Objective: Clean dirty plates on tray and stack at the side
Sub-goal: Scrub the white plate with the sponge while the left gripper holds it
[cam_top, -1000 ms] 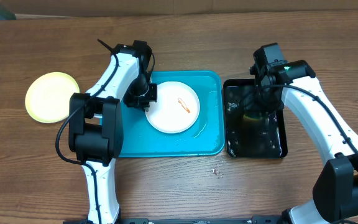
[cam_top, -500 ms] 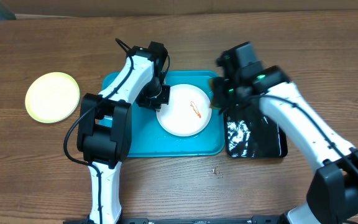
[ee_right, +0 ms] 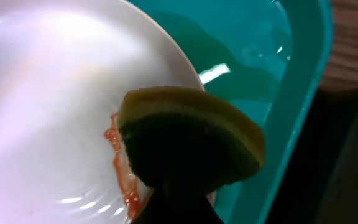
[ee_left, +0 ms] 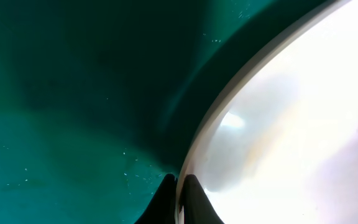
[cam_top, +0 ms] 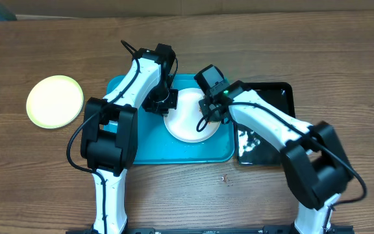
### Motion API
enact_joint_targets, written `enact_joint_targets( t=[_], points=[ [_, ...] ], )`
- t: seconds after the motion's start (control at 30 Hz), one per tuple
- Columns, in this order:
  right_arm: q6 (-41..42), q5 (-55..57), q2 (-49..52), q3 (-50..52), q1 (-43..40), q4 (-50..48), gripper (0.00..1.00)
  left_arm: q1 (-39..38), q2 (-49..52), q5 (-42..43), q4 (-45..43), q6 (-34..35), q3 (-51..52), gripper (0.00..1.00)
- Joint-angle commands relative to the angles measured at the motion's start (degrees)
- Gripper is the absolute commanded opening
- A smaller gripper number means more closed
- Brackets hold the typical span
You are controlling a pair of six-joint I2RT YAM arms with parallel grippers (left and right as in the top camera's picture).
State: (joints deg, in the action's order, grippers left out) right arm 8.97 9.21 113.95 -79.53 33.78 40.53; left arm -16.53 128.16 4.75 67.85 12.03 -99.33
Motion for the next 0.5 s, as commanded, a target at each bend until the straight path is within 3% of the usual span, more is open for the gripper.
enact_joint_targets(
  t=[0.0,0.47],
  points=[
    [-0.07,0.0,2.21,-1.51,0.02,-1.4,0.04,-0.48,0.57,-0.24,-0.2,0.39,1.2,0.04],
    [0.44,-14.21,6.95,-1.44,0.02,-2.34,0.04,-0.48,0.57,-0.24,-0.22,0.37,1.2,0.04]
  ],
)
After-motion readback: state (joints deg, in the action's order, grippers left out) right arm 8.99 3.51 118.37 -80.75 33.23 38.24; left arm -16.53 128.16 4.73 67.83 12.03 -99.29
